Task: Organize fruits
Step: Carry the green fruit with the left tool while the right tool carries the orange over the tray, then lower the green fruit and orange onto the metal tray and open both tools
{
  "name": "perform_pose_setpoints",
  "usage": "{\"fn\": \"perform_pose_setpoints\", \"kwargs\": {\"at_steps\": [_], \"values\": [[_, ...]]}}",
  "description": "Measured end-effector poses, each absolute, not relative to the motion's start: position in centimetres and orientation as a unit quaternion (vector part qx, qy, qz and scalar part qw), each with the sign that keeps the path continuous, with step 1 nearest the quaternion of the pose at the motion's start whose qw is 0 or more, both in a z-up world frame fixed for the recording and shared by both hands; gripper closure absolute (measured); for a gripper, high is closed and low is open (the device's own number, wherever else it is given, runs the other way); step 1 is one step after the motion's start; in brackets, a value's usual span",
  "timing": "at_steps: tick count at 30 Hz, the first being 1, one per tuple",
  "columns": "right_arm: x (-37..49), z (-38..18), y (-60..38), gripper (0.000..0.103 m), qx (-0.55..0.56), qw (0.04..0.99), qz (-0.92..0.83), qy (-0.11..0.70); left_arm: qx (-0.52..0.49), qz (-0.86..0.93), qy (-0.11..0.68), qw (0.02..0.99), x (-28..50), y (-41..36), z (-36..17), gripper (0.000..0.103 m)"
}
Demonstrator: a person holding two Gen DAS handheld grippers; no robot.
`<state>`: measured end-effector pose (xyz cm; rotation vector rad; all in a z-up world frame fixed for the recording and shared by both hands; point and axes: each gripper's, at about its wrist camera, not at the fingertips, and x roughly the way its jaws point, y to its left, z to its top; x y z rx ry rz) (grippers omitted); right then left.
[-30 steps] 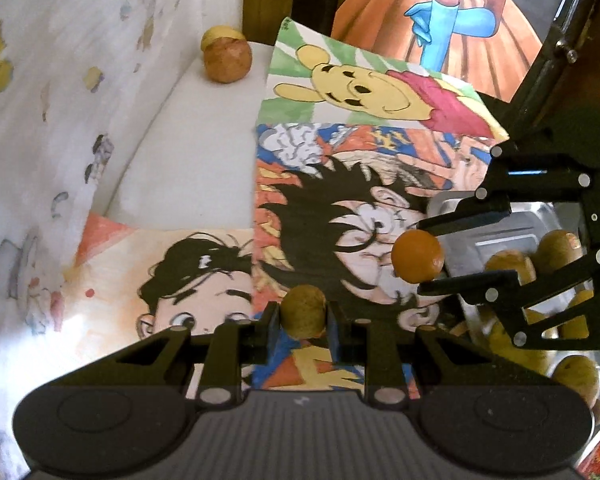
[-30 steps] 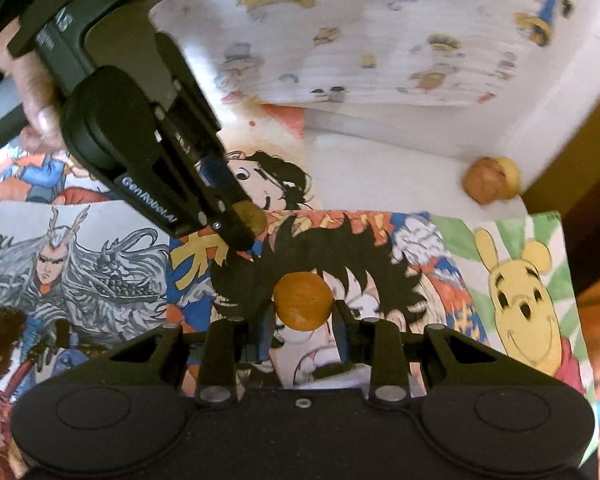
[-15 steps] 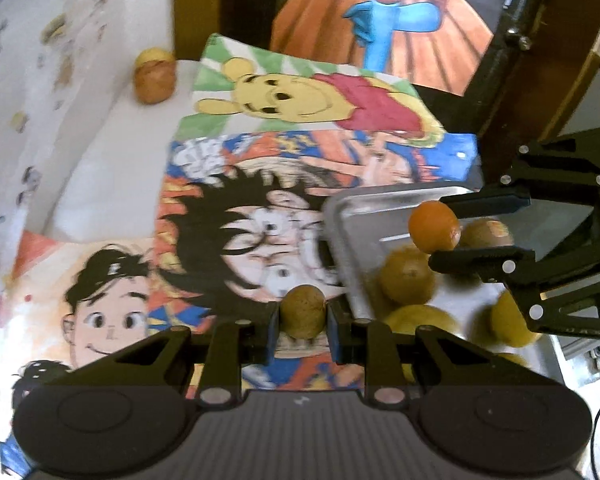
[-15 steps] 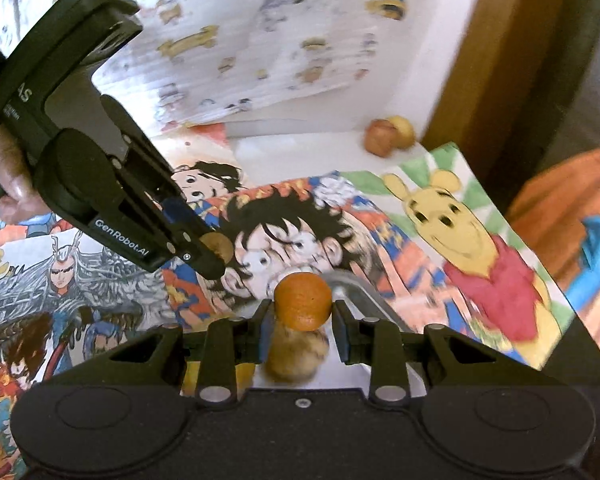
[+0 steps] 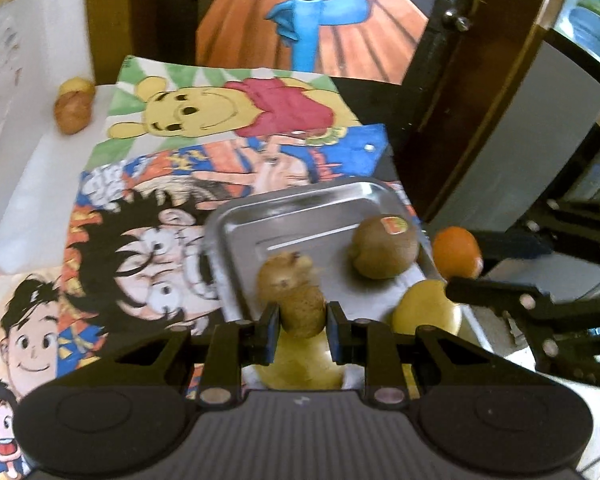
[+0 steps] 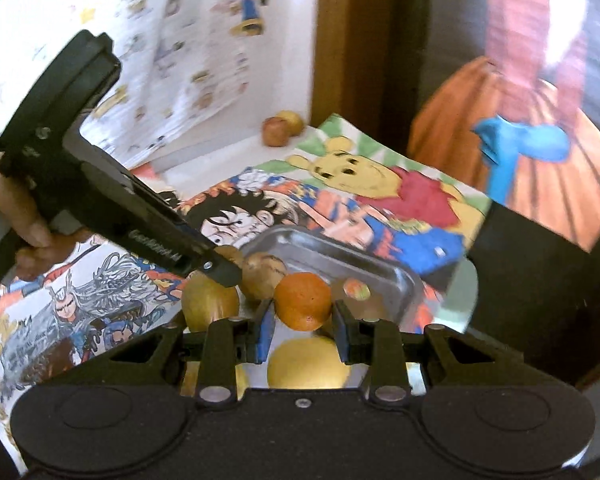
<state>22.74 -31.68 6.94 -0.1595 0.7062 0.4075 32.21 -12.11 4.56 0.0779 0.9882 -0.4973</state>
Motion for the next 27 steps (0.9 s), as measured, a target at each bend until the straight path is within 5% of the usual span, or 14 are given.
{"fn": "perform_pose_setpoints", "kwargs": {"at_steps": [27], "values": [[18.2, 1.7, -33.1, 0.07, 0.05, 0.908, 0.079, 0.408, 0.05, -0.219, 0.518, 0.825, 32.8, -17.8, 1.1, 0.076]]}}
